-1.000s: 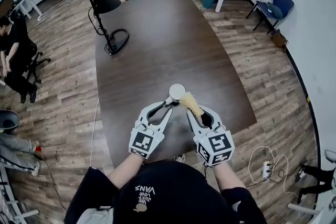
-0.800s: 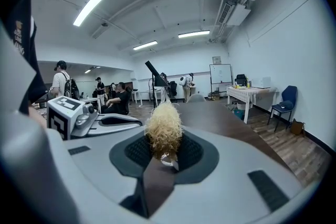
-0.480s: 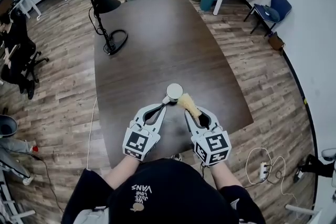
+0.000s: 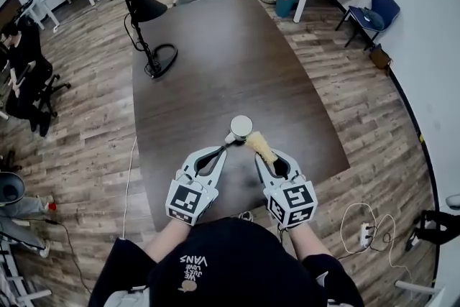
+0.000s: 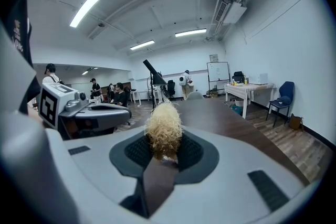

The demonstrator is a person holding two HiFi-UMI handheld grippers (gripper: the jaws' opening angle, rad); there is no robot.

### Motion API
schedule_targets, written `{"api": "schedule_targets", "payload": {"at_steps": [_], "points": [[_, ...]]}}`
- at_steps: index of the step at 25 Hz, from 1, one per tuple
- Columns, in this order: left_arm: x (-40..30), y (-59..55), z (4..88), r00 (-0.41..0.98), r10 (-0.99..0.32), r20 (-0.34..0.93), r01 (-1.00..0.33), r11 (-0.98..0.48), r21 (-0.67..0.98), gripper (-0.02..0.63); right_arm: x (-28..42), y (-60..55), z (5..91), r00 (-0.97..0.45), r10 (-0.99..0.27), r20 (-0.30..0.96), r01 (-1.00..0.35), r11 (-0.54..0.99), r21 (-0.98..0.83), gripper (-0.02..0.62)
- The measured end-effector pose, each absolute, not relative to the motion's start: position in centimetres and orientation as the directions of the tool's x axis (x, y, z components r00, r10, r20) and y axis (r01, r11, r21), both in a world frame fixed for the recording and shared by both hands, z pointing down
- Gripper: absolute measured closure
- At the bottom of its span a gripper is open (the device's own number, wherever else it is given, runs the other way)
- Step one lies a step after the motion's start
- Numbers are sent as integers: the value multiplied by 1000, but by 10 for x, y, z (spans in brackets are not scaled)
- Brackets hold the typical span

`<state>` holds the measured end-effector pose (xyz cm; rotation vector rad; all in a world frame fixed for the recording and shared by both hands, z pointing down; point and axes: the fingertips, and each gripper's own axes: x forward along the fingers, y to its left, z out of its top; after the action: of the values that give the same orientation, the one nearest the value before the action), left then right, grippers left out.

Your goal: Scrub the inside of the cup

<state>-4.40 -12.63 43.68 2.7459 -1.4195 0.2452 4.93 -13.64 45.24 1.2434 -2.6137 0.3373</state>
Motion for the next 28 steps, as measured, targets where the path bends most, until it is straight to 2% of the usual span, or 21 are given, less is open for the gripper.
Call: {"api": "schedule_targets", "payload": {"at_steps": [28], "points": [[-39,-117,434,570,-806,163,-812,-583,-42,595,54,-127,459,-605,-727,324,-787,608,-106,497]]}}
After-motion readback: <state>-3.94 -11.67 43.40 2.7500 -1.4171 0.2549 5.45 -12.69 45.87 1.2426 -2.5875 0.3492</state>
